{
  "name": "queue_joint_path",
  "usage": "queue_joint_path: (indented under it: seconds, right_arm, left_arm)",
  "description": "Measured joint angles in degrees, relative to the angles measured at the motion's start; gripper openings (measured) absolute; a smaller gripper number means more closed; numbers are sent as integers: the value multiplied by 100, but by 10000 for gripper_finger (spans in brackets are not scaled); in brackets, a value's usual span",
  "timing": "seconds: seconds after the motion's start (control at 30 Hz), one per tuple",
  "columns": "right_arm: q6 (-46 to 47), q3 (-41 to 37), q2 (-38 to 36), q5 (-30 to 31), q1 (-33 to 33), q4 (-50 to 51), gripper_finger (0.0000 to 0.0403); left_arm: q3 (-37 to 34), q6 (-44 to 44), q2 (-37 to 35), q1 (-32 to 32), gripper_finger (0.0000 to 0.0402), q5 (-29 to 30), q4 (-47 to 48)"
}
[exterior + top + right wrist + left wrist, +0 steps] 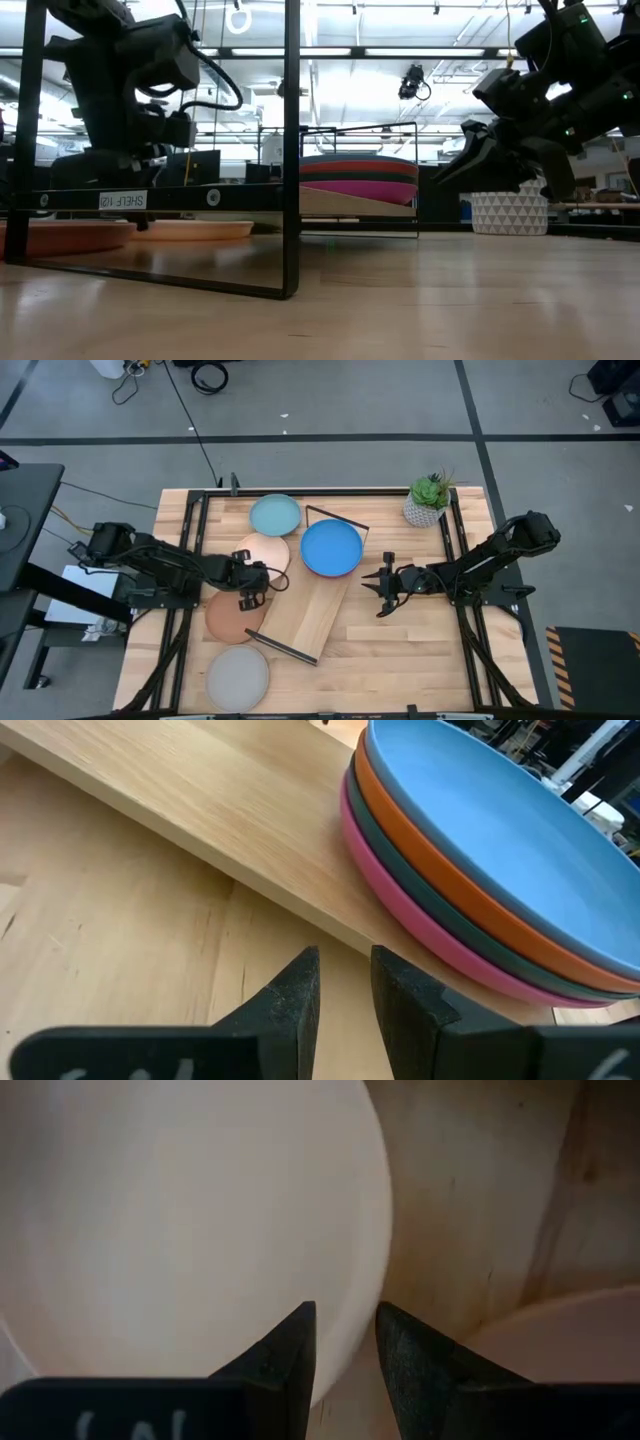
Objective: Place and stack plates onto a shelf
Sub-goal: Put the light brown plate on the shelf
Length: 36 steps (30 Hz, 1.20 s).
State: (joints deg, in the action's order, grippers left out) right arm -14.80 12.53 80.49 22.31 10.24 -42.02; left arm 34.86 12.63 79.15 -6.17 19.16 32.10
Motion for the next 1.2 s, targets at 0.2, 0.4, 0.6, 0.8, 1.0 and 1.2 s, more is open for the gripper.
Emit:
queue_joint_path:
  seconds: [0.2, 0.4, 0.6, 0.8, 1.0, 1.2]
  right_arm:
    - [21, -2, 0, -119, 0, 67, 98]
    - [7, -2, 0, -136, 0, 64, 98]
    - [-12, -2, 0, -134, 0, 55, 98]
    - [4, -2, 0, -136, 0, 55, 98]
    - [-81, -2, 0, -136, 0, 50, 98]
    - [-276, -2, 0, -137, 0, -142, 98]
  left_arm:
    - [3, 49, 214, -20, 100, -133, 91]
    - [3, -167, 267, -20, 45, -225, 253]
    - [574, -107, 256, 0, 17, -399, 947]
    - [1950, 548, 255, 0, 17, -1404, 2163]
    - [3211, 2486, 250, 31, 17, -2214, 2432]
    - [3893, 3816, 432, -37, 17, -2392, 1699]
